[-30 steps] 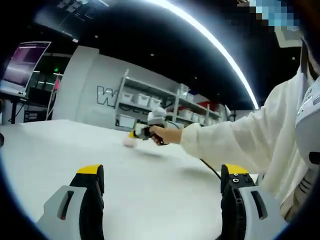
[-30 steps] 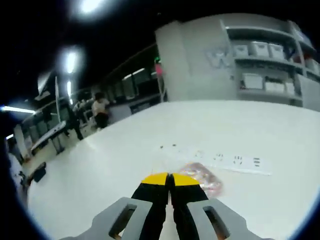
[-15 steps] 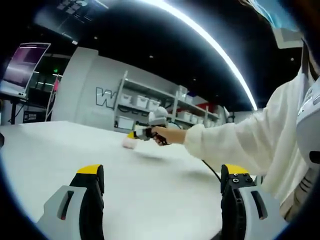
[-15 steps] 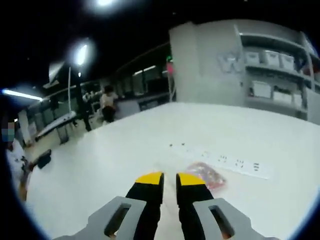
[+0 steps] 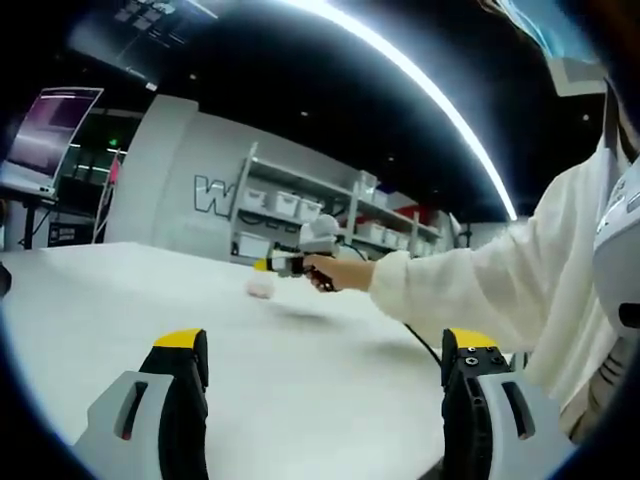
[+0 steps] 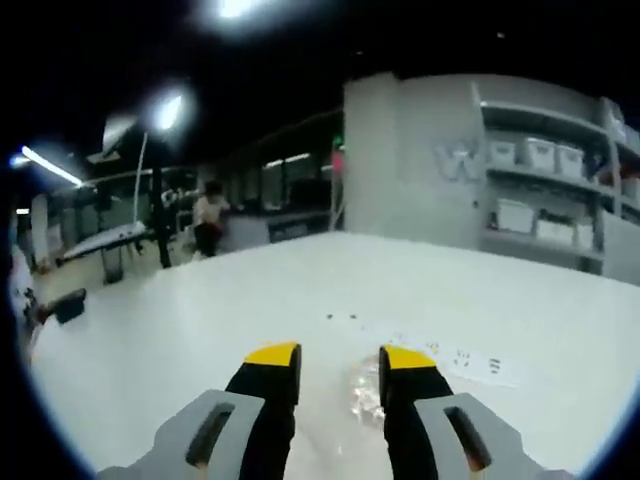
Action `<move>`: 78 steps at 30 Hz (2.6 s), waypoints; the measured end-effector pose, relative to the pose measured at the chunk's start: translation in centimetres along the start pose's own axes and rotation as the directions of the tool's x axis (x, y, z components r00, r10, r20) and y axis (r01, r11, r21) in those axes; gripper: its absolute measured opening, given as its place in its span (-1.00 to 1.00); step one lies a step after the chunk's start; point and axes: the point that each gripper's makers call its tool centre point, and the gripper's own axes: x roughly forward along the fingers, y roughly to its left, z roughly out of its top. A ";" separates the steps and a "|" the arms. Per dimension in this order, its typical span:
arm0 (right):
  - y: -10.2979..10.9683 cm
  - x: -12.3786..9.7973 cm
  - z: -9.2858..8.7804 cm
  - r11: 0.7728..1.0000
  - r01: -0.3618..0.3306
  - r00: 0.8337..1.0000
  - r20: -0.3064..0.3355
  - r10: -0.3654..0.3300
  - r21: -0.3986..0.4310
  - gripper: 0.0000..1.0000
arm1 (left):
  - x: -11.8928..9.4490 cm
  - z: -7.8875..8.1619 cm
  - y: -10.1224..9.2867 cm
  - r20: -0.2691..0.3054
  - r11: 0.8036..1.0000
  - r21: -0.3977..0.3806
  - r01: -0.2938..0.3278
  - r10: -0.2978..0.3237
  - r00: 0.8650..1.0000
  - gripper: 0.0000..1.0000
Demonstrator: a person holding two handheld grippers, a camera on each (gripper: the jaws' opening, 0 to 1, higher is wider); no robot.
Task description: Open the resealable bag by pulling the two sides of the seal apart until the entire bag opening is separated and visibly accessible.
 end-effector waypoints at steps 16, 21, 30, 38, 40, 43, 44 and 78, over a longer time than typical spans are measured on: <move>0.1 -0.1 1.8 0.998 0.025 0.993 0.113 -0.018 -0.057 0.47 | 0.1 0.2 -0.2 0.006 1.000 -0.005 0.000 0.000 1.000 0.91; 0.1 -0.3 2.3 0.995 0.049 0.991 0.130 -0.037 -0.086 0.80 | -0.1 0.3 -0.3 0.011 1.000 -0.006 -0.002 0.002 1.000 0.91; 0.8 -0.2 2.8 0.995 0.041 0.989 0.145 -0.028 -0.089 0.99 | -0.2 0.6 -0.5 0.019 1.000 -0.001 -0.003 0.003 1.000 0.92; 0.8 -0.3 2.4 0.993 0.049 0.992 0.121 -0.035 -0.110 0.99 | -0.1 0.7 -0.7 0.020 1.000 0.001 0.003 -0.003 1.000 0.92; 0.7 -0.4 2.3 0.993 0.049 0.992 0.118 -0.036 -0.107 0.99 | -0.1 0.7 -0.7 0.019 1.000 0.001 0.004 -0.004 1.000 0.92; 0.7 -0.7 2.6 0.994 0.055 0.992 0.119 -0.043 -0.098 0.98 | 0.0 0.7 -0.8 0.019 1.000 0.001 0.009 -0.009 1.000 0.92; 0.6 -0.8 2.6 0.994 0.057 0.992 0.114 -0.047 -0.093 0.96 | 0.0 0.7 -0.8 0.019 1.000 0.000 0.010 -0.010 1.000 0.92; 1.2 -3.7 2.8 0.984 0.052 0.993 0.111 -0.033 -0.173 0.92 | -0.9 0.7 -1.4 0.021 1.000 -0.003 0.023 -0.023 1.000 0.91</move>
